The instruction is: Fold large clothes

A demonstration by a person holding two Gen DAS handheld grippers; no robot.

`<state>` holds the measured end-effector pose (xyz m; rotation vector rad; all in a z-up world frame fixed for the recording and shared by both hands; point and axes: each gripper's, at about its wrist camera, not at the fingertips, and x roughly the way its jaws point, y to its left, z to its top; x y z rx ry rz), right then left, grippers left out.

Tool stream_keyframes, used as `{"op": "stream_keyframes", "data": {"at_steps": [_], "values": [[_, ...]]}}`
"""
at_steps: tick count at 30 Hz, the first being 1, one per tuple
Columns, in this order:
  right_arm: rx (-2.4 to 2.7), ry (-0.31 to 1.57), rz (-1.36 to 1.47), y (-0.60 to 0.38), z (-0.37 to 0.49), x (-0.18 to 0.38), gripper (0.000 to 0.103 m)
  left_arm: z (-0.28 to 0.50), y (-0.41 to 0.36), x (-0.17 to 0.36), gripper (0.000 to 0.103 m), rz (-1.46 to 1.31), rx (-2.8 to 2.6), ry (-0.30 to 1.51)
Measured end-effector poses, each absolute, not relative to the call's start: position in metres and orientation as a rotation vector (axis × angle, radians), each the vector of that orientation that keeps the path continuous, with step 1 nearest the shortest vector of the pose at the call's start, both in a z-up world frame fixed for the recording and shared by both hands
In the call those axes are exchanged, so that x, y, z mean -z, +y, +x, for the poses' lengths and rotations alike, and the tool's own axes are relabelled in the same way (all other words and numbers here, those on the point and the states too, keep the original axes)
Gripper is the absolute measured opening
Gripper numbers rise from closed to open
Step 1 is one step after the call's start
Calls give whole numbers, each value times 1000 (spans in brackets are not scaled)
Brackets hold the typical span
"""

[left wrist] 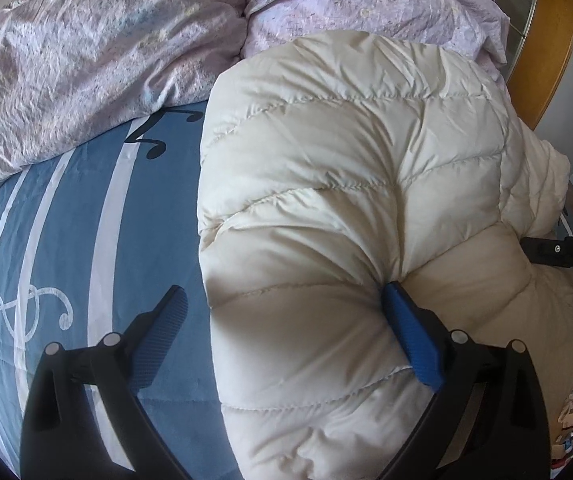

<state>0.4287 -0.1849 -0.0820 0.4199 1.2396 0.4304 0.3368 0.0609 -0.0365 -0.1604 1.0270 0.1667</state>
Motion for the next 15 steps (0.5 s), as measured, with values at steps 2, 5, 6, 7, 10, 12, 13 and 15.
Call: {"op": "stream_keyframes", "data": {"at_steps": [2,5,6,7,10,12,13,15], "values": [[-454,1242,426,-181,431,83,90,337,62,36,98,-161,-170,1028],[-477,1247,453,-177,435,86,79,336,64,36,98,-172,-174,1029],[-484,1250,462,-176,436,87,75,336,65,36,98,-182,-175,1030],[-488,1251,466,-176,437,87,71,336,67,36,98,-190,-175,1031],[-508,1239,482,-174,439,86,55,334,72,35,97,-220,-169,1031],[-512,1221,466,-172,439,81,44,330,76,31,93,-257,-159,1023],[-510,1209,445,-168,438,78,39,329,78,29,91,-273,-155,1019],[-506,1199,423,-164,437,76,36,327,85,24,90,-311,-153,1007]]}}
